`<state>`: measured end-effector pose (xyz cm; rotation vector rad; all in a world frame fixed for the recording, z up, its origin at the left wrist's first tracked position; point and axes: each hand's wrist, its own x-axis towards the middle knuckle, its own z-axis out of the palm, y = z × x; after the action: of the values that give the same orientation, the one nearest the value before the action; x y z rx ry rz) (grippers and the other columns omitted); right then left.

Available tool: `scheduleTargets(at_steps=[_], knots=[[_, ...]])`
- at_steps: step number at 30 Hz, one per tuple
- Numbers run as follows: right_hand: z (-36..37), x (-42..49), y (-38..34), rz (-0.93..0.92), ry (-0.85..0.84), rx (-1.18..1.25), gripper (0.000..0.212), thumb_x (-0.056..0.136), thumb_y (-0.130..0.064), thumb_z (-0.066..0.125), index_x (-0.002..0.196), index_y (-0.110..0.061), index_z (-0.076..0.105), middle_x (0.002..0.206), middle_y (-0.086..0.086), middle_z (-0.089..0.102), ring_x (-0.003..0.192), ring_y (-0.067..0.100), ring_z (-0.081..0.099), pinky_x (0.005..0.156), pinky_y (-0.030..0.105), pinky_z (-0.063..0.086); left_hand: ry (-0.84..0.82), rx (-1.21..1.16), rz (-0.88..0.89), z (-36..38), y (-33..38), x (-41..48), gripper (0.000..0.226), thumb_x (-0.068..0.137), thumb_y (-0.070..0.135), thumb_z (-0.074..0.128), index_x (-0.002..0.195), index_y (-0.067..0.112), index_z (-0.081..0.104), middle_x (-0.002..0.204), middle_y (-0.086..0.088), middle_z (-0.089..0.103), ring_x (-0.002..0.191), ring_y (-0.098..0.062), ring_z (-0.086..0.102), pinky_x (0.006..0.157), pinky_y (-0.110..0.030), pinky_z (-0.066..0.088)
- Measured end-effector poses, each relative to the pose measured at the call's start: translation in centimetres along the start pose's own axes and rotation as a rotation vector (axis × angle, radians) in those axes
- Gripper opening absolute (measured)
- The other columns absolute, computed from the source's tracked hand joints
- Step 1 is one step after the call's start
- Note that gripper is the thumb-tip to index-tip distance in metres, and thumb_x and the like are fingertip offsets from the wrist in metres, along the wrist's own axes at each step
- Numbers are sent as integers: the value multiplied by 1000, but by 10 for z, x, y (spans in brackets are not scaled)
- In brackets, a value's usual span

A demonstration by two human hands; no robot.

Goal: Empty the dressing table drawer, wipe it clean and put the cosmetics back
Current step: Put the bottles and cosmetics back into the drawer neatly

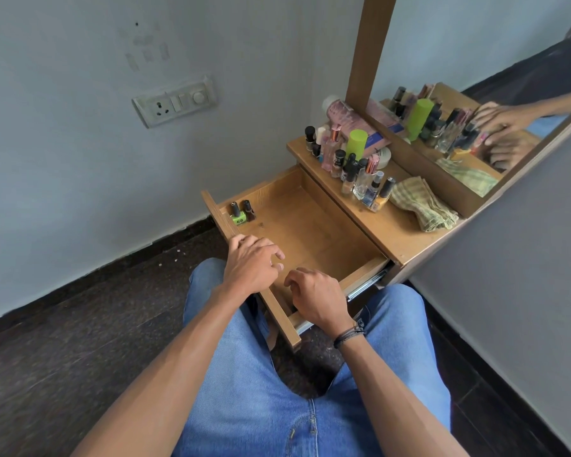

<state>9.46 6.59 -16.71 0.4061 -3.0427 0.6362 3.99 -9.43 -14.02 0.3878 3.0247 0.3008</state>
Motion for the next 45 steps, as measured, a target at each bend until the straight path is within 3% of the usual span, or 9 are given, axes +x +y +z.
scheduleTargets(at_steps=[9,34,45], knots=[[0,0,0,8,13,-43,27,93,-14,46,93,-25,71,90,-7,71,78,20,65,56,32,52,42,-17,-3,3,0,-1,19,89,46,64,106,39,68,112,20,66,116,-7,51,106,-34,18],[3,1,1,38,50,-41,31,88,-17,40,87,-24,70,84,-8,70,73,18,64,54,30,53,102,-6,-12,8,0,2,15,89,44,62,100,38,70,91,20,68,102,-6,55,102,-32,19],[3,1,0,40,44,-42,31,88,-19,40,87,-25,70,84,-9,69,74,17,65,57,33,56,98,-14,-7,6,0,2,16,89,43,61,101,39,70,94,20,69,103,-6,55,104,-32,19]])
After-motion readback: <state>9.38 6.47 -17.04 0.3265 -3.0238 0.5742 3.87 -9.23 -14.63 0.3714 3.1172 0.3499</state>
